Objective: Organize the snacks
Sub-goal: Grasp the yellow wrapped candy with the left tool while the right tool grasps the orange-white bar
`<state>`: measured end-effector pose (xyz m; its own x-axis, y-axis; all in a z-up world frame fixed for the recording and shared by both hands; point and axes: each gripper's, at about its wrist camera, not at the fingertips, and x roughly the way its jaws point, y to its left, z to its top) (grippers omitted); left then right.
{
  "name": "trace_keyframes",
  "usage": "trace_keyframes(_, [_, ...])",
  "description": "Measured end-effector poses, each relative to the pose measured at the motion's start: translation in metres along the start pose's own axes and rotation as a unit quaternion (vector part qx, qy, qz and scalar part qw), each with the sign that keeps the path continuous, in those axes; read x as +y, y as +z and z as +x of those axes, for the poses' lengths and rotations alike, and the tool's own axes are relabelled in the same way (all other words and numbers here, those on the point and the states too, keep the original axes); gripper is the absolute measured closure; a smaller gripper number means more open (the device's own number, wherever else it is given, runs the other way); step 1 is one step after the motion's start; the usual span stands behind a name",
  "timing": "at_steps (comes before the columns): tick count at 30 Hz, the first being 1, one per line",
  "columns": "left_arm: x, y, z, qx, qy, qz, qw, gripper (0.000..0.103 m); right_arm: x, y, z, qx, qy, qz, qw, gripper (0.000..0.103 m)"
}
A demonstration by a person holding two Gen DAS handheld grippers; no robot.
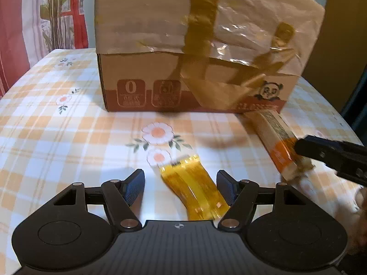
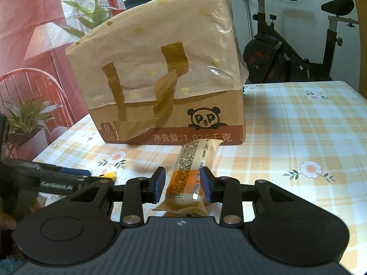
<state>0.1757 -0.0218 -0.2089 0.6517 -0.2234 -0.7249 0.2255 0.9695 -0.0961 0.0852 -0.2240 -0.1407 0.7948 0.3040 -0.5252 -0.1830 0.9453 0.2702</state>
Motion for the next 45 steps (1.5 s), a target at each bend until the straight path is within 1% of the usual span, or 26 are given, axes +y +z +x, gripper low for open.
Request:
trace_keyframes(2, [0.001, -0.006, -0.006, -0.001, -0.009, -0.01, 0.9999, 0.031, -0.001, 0.0, 0.001, 0.002, 0.0, 0.001, 1.0, 0.066])
trace_keyframes(4, [0.001, -0.008, -0.012, -0.007, -0.009, -0.016, 0.9998, 0.031, -0.001, -0.001, 0.002, 0.002, 0.001, -0.001, 1.0, 0.064])
trace_keyframes(6, [-0.002, -0.007, -0.011, -0.011, -0.003, -0.017, 0.9998, 0.031, -0.001, -0.001, 0.002, 0.002, 0.001, -0.001, 1.0, 0.064])
trace_keyframes(8, [-0.006, -0.005, -0.004, -0.006, 0.008, -0.019, 0.9998, 0.031, -0.001, -0.001, 0.002, 0.003, 0.0, -0.001, 1.0, 0.064])
trace_keyframes(11, [-0.014, -0.007, 0.0, -0.016, 0.021, -0.002, 0.9996, 0.032, -0.001, -0.002, 0.002, 0.002, -0.001, -0.003, 1.0, 0.064])
trace_keyframes(12, [-0.015, -0.008, -0.001, -0.019, 0.024, 0.005, 0.9995, 0.034, -0.001, -0.002, 0.002, 0.002, -0.002, -0.004, 1.0, 0.064])
trace_keyframes(14, [-0.014, -0.012, -0.003, -0.03, 0.031, 0.013, 0.999, 0.056, -0.001, -0.002, 0.002, 0.002, -0.003, -0.004, 1.0, 0.064])
trace_keyframes(15, [-0.013, -0.011, -0.004, -0.032, 0.032, 0.011, 0.9989, 0.06, -0.001, -0.002, 0.002, 0.002, -0.004, -0.004, 1.0, 0.064])
trace_keyframes(17, [-0.005, -0.011, -0.005, -0.036, 0.022, -0.009, 0.9991, 0.065, -0.001, -0.002, 0.002, 0.0, -0.006, -0.005, 1.0, 0.063])
trace_keyframes(19, [0.0, -0.012, -0.007, -0.039, 0.017, -0.022, 0.9989, 0.065, -0.001, -0.002, 0.002, 0.0, -0.01, -0.007, 1.0, 0.061])
trace_keyframes(22, [0.005, -0.013, -0.009, -0.046, 0.022, -0.032, 0.9982, 0.066, -0.001, 0.001, 0.004, 0.0, -0.02, -0.009, 1.0, 0.055])
trace_keyframes(24, [0.007, -0.012, -0.012, -0.056, 0.025, -0.038, 0.9974, 0.066, -0.001, 0.005, 0.007, 0.0, -0.029, -0.009, 1.0, 0.048])
trace_keyframes(27, [0.007, -0.01, -0.016, -0.07, 0.034, -0.041, 0.9961, 0.066, 0.0, 0.016, 0.018, 0.004, -0.039, -0.013, 0.999, 0.048])
trace_keyframes(31, [0.01, -0.008, -0.019, -0.077, 0.035, -0.046, 0.9954, 0.066, 0.008, 0.024, 0.041, 0.016, -0.046, -0.04, 0.998, 0.048])
trace_keyframes(33, [0.013, -0.008, -0.02, -0.077, 0.036, -0.052, 0.995, 0.066, 0.013, 0.022, 0.051, 0.026, -0.05, -0.052, 0.997, 0.046])
trace_keyframes(35, [0.016, -0.009, -0.021, -0.079, 0.035, -0.059, 0.9945, 0.065, 0.02, 0.016, 0.055, 0.03, -0.07, -0.072, 0.994, 0.047])
trace_keyframes(37, [0.018, -0.009, -0.02, -0.081, 0.038, -0.064, 0.994, 0.065, 0.023, 0.008, 0.052, 0.024, -0.079, -0.082, 0.993, 0.048])
trace_keyframes(41, [0.016, -0.009, -0.018, -0.081, 0.04, -0.064, 0.9939, 0.065, 0.017, 0.005, 0.046, 0.009, -0.083, -0.066, 0.994, 0.048])
trace_keyframes(43, [0.016, -0.01, -0.018, -0.081, 0.04, -0.06, 0.9941, 0.065, 0.014, 0.005, 0.049, 0.02, -0.08, -0.058, 0.995, 0.048])
trace_keyframes(45, [0.017, -0.01, -0.017, -0.08, 0.039, -0.061, 0.9942, 0.065, 0.016, 0.007, 0.052, 0.028, -0.078, -0.064, 0.995, 0.048])
